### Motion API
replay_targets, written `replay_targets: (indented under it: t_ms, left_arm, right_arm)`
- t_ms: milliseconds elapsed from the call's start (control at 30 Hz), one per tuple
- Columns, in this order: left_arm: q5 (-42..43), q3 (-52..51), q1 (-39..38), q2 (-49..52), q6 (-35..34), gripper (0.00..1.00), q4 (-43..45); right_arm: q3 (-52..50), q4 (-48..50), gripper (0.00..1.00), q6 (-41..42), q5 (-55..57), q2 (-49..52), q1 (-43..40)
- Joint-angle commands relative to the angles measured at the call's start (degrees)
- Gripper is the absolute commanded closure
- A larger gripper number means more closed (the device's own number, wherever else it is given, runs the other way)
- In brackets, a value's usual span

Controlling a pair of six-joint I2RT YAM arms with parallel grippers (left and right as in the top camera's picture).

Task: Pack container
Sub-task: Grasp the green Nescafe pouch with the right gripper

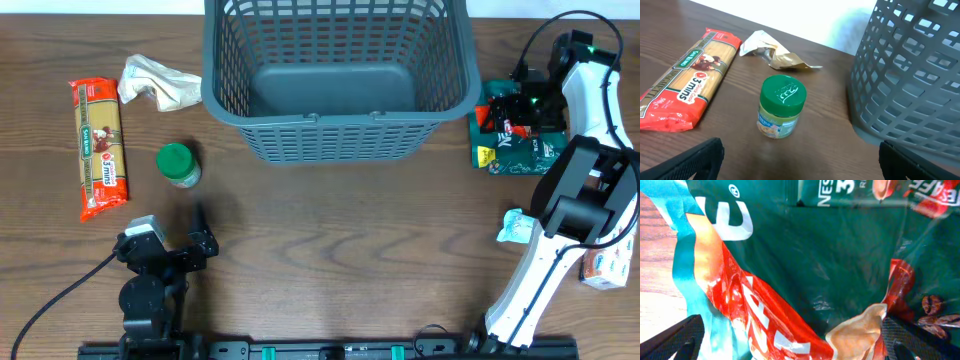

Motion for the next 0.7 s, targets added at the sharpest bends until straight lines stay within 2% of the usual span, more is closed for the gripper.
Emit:
replay_targets:
  t_ms: [0, 67, 100, 167, 200, 233, 267, 667]
  left_arm:
    - [-0.5, -1.4, 0.3, -0.3, 1.0, 0.01, -0.5]
    - [-0.5, -1.4, 0.3, -0.3, 1.0, 0.01, -0.5]
    - [-0.5, -1.4, 0.3, -0.3, 1.0, 0.01, -0.5]
    - [-0.5, -1.4, 0.3, -0.3, 1.0, 0.01, -0.5]
    - [-0.5, -1.4, 0.3, -0.3, 1.0, 0.01, -0.5]
    - [-0.5, -1.4, 0.3, -0.3, 1.0, 0.01, -0.5]
    - [-0.5, -1.4, 0.3, -0.3, 1.0, 0.01, -0.5]
    - [-0.5, -1.3, 0.3, -0.3, 1.0, 0.02, -0.5]
  right_arm:
    - [-3.8, -0.5, 0.01, 0.6, 1.8, 5.5, -1.3]
    - [-3.8, -0.6, 0.03, 0.2, 1.8, 5.5, -1.3]
    - [-3.8, -0.7, 0.11, -0.3, 1.8, 5.5, -1.3]
    - [-3.8, -0.8, 0.33, -0.9, 1.4, 5.5, -1.3]
    - [-3.9, -0.8, 0.55, -0.9, 1.2, 5.5, -1.3]
    - [-3.9, -0.8, 0.94, -0.8, 1.2, 5.6, -1.3]
    - [-3.9, -0.7, 0.99, -0.5, 1.2, 5.6, -1.3]
    - [-3.7, -0.3, 0.99, -0.4, -1.7, 5.5, -1.3]
